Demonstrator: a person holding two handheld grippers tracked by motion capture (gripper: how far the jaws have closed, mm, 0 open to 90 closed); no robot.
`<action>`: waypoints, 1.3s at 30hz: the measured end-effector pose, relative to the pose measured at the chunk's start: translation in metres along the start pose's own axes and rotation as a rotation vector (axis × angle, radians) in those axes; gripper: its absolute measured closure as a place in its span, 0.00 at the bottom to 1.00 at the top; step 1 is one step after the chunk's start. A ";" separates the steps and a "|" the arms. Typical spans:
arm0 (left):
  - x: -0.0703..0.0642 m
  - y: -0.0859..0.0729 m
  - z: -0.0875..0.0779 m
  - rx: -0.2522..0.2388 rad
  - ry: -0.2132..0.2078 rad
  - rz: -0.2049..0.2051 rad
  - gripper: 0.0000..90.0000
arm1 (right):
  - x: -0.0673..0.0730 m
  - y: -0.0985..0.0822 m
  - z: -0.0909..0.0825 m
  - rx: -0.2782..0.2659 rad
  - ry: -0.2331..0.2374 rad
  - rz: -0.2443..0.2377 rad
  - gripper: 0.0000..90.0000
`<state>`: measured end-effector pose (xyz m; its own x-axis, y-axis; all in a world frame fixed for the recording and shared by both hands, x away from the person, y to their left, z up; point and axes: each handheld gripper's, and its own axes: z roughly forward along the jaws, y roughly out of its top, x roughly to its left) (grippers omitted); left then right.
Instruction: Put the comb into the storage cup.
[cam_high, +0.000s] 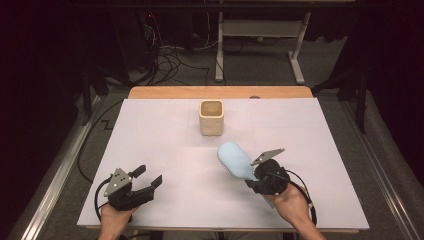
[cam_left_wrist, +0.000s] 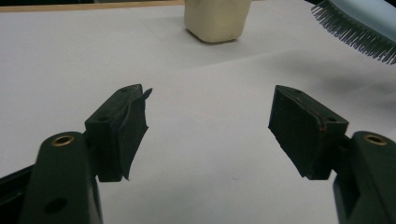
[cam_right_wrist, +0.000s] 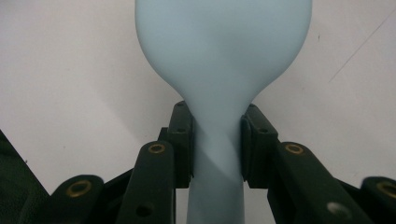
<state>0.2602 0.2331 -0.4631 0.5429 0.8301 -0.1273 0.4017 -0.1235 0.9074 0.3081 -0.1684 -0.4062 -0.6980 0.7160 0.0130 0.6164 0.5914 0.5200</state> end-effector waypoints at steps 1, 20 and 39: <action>0.000 0.000 0.000 0.001 0.000 0.004 0.31 | 0.000 0.000 -0.001 -0.006 0.003 -0.005 0.78; -0.010 0.006 0.008 0.007 -0.043 0.023 0.31 | 0.011 0.006 -0.005 -0.074 0.030 -0.020 0.78; -0.026 0.016 0.020 0.016 -0.098 0.054 0.30 | 0.019 0.012 -0.004 -0.116 0.049 -0.037 0.78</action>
<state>0.2671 0.1982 -0.4533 0.6337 0.7646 -0.1177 0.3807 -0.1758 0.9078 0.3006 -0.1490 -0.3967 -0.7380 0.6740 0.0323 0.5459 0.5682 0.6158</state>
